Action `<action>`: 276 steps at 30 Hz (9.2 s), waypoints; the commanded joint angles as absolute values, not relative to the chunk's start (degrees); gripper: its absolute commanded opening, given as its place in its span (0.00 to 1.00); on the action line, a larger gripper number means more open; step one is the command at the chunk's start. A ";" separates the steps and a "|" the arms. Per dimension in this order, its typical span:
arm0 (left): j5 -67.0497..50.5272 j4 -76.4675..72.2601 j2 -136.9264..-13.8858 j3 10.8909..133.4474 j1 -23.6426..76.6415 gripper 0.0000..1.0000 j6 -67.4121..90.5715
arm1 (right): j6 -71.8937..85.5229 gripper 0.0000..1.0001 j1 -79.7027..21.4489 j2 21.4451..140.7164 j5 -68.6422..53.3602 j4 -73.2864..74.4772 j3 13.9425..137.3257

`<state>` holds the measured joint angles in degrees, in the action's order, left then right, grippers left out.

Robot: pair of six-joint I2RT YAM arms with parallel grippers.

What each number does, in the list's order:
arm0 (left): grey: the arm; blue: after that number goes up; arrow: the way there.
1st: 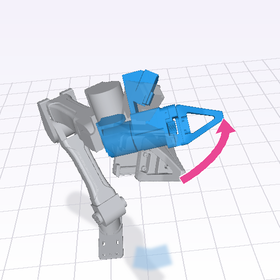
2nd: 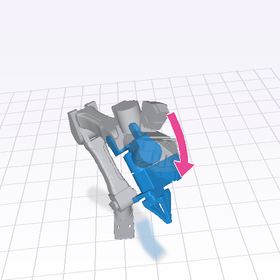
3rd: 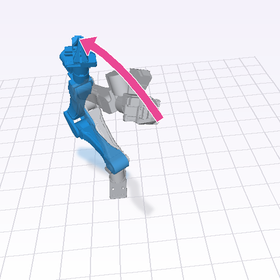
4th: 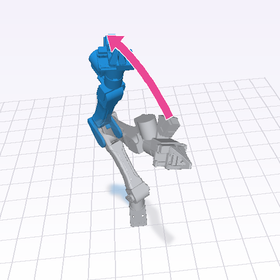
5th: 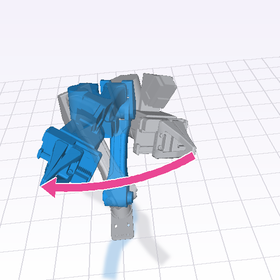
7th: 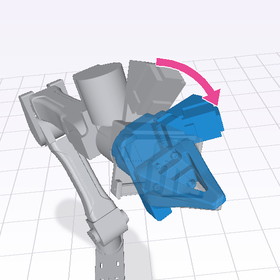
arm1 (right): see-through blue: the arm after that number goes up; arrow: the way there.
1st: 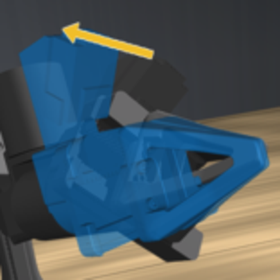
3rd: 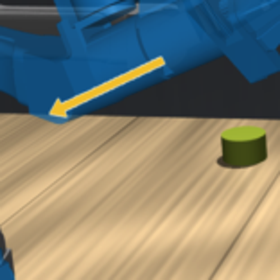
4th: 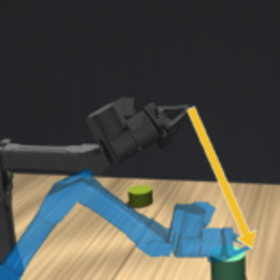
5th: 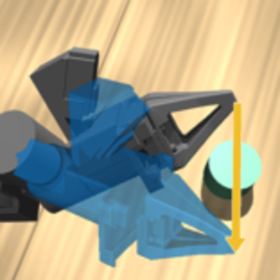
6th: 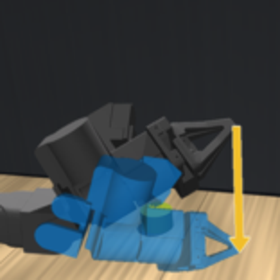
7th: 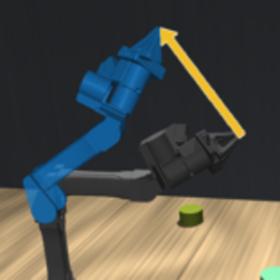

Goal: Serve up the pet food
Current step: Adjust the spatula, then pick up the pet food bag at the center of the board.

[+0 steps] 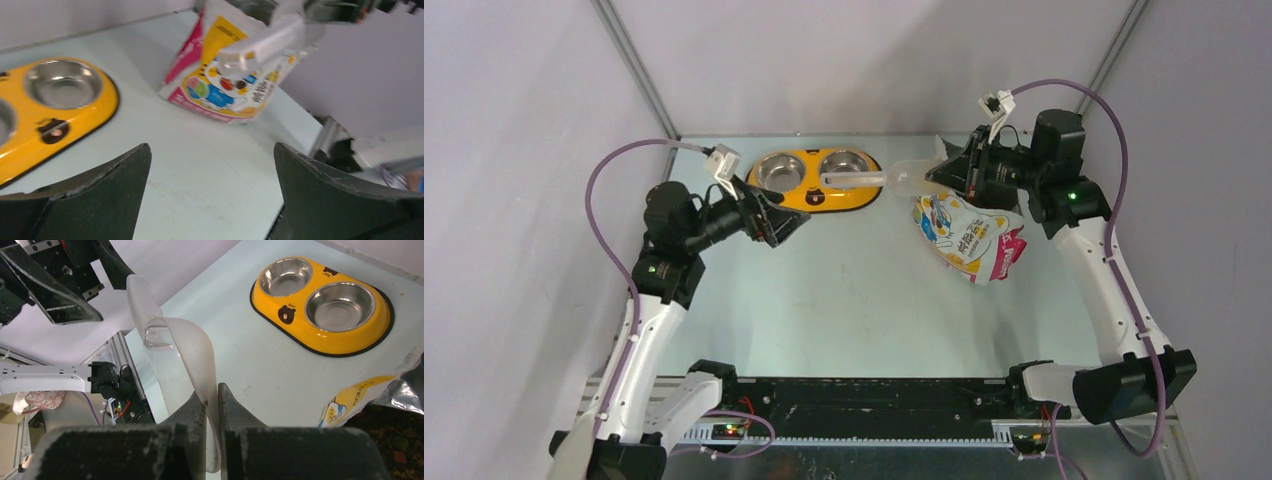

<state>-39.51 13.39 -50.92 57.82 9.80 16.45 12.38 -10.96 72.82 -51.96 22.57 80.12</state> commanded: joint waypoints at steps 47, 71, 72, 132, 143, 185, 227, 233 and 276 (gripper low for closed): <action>-57.27 -25.53 -56.75 43.15 9.20 1.00 47.78 | 16.47 0.00 -25.09 83.86 -50.79 3.80 75.50; -58.24 -25.40 -57.25 43.23 10.24 0.67 47.82 | 12.93 0.00 -25.12 85.82 -48.46 3.69 75.51; -58.21 -25.31 -57.20 43.24 10.27 0.66 47.81 | 12.92 0.00 -25.08 85.97 -48.44 3.65 75.55; -23.46 30.65 -53.76 60.39 6.25 0.00 -4.89 | -2.25 1.00 -10.96 62.31 -22.48 17.31 75.64; -25.92 23.54 -43.55 49.39 6.24 0.00 -4.24 | -8.36 1.00 -8.56 67.32 -6.89 25.75 82.39; -32.86 19.04 -42.49 45.20 2.20 0.00 -0.49 | -2.19 0.87 2.88 83.32 -15.51 43.25 93.60; -34.20 18.48 -42.02 44.52 1.41 0.00 -0.41 | 10.63 1.00 20.40 84.43 -47.87 35.18 90.19; -34.49 18.53 -41.78 44.40 1.25 0.00 -0.44 | 13.12 0.98 20.83 85.80 -46.67 31.04 87.11; -34.97 18.30 -42.44 44.46 0.88 0.00 1.36 | 5.96 0.95 16.67 90.13 -61.02 37.25 89.70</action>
